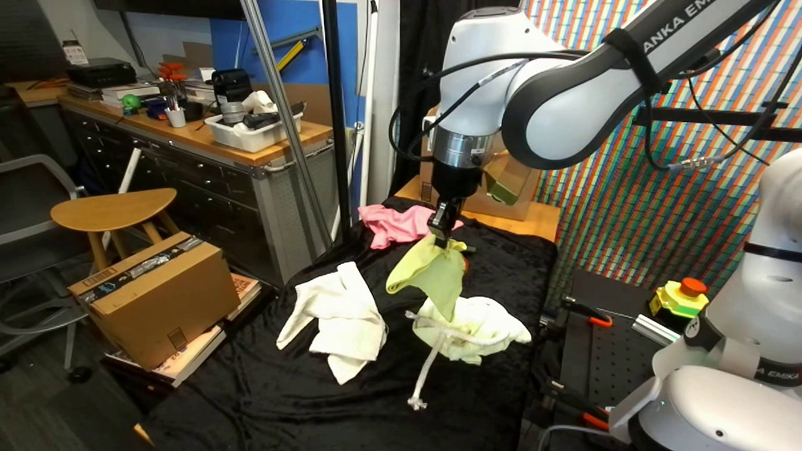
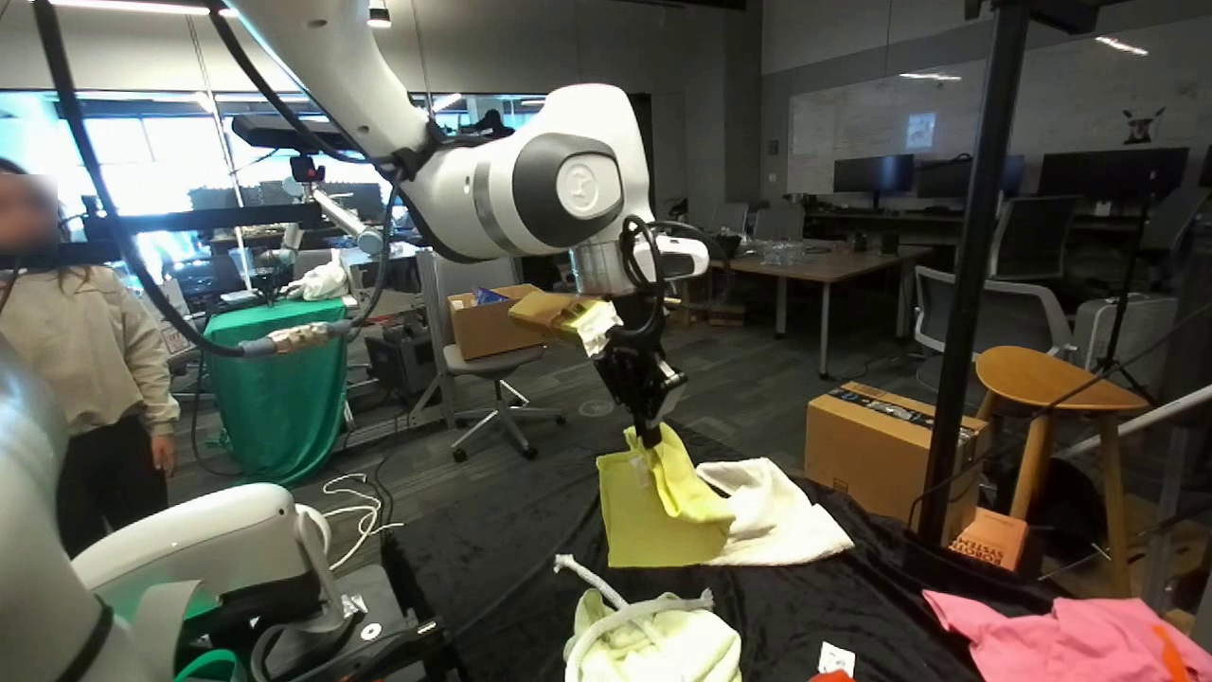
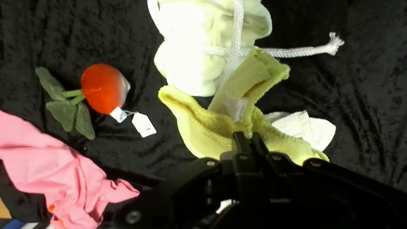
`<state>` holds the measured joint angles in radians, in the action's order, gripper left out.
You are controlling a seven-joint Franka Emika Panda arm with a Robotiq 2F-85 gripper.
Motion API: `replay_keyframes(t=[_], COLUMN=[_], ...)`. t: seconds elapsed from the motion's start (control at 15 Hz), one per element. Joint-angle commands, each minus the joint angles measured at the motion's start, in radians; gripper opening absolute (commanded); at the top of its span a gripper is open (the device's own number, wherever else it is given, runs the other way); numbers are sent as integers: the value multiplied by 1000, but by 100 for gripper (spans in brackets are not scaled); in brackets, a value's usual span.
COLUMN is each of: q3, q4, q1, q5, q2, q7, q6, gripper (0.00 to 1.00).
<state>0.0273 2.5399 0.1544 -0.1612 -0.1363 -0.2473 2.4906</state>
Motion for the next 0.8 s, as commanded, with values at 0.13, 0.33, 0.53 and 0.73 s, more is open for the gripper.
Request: replay_keyframes(t=[0.13,0.33,0.53,0.73], q3=[8,-5,-11,-13], q4=[20,-1,-27,-53], q1=[-83,-104,-113,-110], q5=[-8,16,24,10], q2=[89,177,256,312], q7=[4,44,75,84], q6=[6,-6,-17,-30], gripper=[4,4,4,11])
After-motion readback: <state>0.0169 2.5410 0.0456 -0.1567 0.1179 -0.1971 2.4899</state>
